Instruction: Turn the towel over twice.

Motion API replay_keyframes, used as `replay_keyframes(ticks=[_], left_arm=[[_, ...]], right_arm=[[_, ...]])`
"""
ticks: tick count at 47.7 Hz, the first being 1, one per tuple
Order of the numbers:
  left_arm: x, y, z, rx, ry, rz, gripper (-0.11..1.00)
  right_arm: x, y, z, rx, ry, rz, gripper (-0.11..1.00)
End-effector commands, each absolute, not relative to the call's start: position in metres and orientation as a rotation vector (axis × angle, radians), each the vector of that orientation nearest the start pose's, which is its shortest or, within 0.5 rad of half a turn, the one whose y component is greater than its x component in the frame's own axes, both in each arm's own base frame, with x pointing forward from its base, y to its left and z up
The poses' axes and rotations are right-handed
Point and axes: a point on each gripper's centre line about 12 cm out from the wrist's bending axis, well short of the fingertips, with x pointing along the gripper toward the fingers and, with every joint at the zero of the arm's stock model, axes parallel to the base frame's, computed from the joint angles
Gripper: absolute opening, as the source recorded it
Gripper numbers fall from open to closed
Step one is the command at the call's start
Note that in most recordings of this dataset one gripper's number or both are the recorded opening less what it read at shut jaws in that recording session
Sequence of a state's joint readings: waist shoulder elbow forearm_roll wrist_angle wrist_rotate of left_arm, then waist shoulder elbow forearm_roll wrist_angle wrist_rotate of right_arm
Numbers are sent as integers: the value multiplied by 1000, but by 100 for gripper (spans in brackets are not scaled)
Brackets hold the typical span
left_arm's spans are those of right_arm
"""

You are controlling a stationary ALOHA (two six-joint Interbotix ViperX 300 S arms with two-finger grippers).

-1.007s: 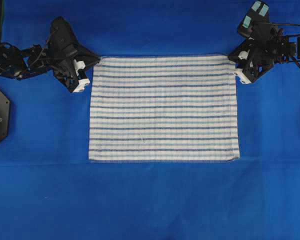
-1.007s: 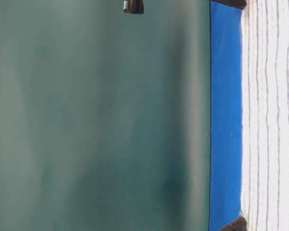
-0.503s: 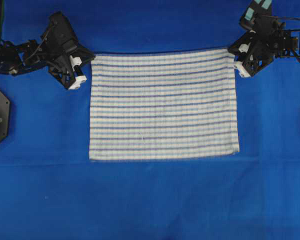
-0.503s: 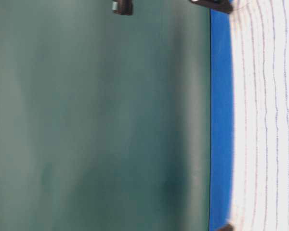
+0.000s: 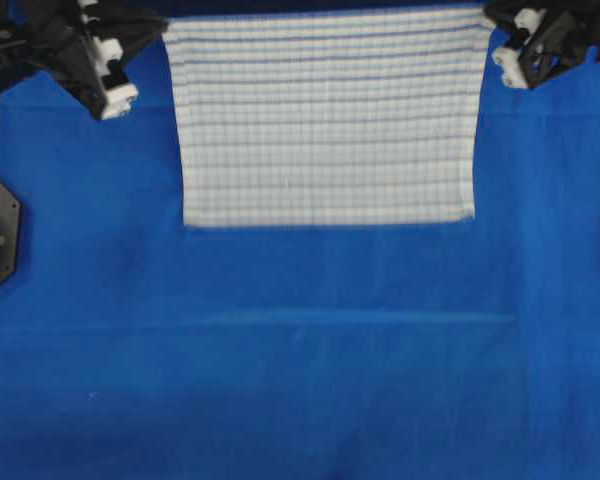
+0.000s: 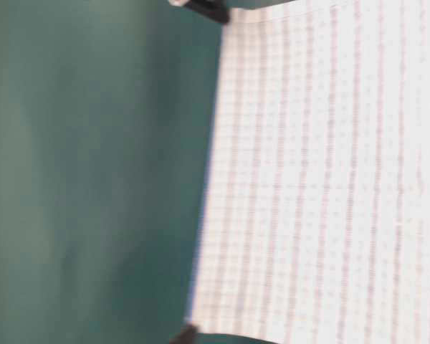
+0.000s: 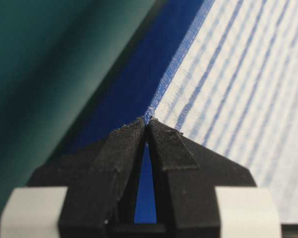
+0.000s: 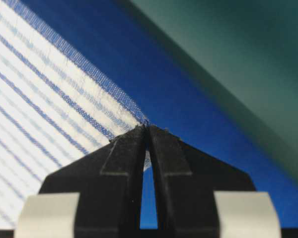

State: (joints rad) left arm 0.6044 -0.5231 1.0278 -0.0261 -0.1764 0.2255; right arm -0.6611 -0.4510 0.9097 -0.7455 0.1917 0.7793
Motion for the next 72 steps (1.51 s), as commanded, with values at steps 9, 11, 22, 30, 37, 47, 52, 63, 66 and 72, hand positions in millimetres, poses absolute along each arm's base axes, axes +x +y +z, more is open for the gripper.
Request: replay_keyframes(ticks=[9, 11, 22, 30, 37, 47, 52, 63, 66, 72], left_arm=[[212, 149, 296, 139, 217, 596, 3], [209, 147, 303, 147, 196, 595, 3], [200, 138, 318, 170, 135, 597, 3], [202, 137, 317, 168, 141, 589, 3], [203, 137, 311, 159, 173, 578, 3], [211, 123, 282, 121, 302, 498, 3], [217, 110, 257, 81, 390, 430, 3], [229, 69, 195, 26, 581, 251, 3], [233, 55, 179, 5, 627, 198, 3], [241, 35, 159, -49, 671, 138, 3]], right_arm=[[200, -178, 296, 119, 408, -832, 5], [198, -174, 304, 106, 393, -833, 5], [193, -157, 336, 55, 327, -807, 5], [196, -157, 333, 51, 341, -797, 5], [204, -157, 323, 69, 377, -784, 5], [218, -135, 290, 154, 491, -710, 5], [226, -115, 264, 220, 569, -646, 5], [236, -75, 205, 340, 741, -556, 5], [237, -64, 190, 365, 787, -539, 5], [240, -41, 163, 420, 865, -513, 5]])
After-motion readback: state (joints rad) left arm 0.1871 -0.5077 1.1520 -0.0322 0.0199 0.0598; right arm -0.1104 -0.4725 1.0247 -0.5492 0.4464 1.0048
